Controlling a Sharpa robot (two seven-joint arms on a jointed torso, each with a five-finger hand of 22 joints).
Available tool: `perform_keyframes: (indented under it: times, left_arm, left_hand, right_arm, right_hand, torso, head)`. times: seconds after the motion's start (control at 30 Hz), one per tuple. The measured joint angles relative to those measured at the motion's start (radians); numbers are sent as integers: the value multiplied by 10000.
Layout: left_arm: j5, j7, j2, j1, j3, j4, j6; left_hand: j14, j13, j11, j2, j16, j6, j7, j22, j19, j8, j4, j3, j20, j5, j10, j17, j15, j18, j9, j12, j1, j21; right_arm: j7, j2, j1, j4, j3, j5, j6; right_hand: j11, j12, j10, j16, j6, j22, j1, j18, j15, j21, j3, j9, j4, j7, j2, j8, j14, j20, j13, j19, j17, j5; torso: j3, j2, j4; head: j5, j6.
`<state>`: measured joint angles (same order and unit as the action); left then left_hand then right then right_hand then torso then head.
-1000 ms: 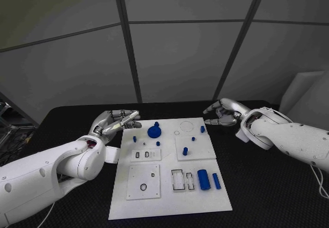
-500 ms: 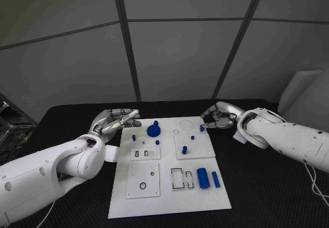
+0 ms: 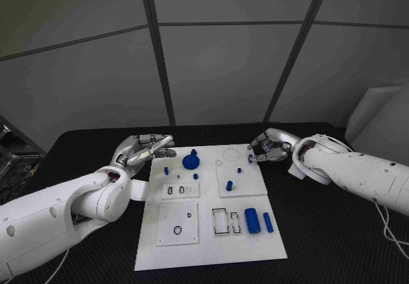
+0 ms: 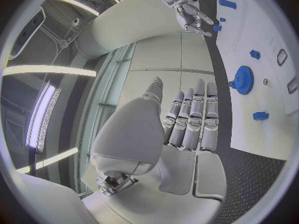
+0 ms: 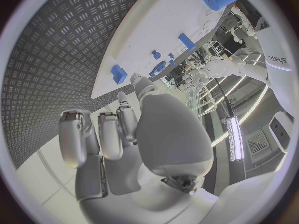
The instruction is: Assemble the parts on the task board
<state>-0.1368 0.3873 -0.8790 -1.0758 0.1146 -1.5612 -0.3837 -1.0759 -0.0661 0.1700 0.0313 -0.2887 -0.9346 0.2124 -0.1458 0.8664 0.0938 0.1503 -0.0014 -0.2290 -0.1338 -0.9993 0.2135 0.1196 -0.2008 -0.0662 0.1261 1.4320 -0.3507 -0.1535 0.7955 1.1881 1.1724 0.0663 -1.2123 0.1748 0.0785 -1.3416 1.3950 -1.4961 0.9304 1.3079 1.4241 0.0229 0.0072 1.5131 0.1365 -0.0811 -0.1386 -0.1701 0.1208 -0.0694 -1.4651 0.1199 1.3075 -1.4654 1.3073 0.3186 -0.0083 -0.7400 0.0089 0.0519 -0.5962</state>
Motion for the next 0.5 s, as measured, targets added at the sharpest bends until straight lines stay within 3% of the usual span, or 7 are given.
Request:
perform_keyframes:
  times: [0.5]
  left_arm:
    - [0,0,0,1,0,0,7]
  left_hand:
    - [0,0,0,-41,39,0,0,-1,0,0,0,0,0,0,0,10,0,0,0,-40,-41,0]
  right_arm:
    - [187,-72,-48,-164,-1,-238,-209]
  right_hand:
    - [0,0,0,0,71,-1,53,0,0,0,-28,-30,29,3,-53,-31,0,0,0,0,8,0]
  torso:
    - [-1,1,-1]
  head:
    - [19,-41]
